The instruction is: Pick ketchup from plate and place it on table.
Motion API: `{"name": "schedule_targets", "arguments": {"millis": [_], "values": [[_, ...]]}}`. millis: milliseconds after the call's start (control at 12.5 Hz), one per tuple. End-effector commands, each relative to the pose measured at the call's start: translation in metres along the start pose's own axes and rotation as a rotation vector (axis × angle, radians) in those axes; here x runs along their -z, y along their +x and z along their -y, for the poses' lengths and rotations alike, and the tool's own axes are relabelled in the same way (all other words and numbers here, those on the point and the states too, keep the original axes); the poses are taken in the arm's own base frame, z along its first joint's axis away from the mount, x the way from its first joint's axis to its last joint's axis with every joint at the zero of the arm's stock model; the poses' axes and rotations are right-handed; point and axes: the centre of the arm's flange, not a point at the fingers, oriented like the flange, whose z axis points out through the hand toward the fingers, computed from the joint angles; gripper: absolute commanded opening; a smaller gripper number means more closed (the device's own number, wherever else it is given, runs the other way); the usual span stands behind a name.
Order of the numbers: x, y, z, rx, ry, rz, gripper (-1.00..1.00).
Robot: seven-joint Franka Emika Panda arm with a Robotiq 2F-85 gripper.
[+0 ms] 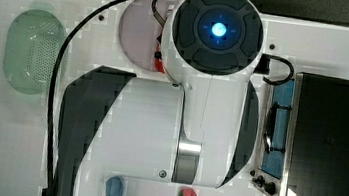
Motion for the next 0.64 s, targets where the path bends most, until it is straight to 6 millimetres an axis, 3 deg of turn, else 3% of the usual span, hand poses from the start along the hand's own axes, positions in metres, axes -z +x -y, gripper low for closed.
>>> {"name": "schedule_targets", "arguments": {"millis": [80,240,640], "values": [[0.033,-0.045,-0.052,-0.057,-0.051,0.033,0.57],[0.027,-0.042,-0.052,-0.060,-0.059,0.044,0.99],[0.018,-0.035,-0.044,-0.046,-0.044,0.029,1.00]]}}
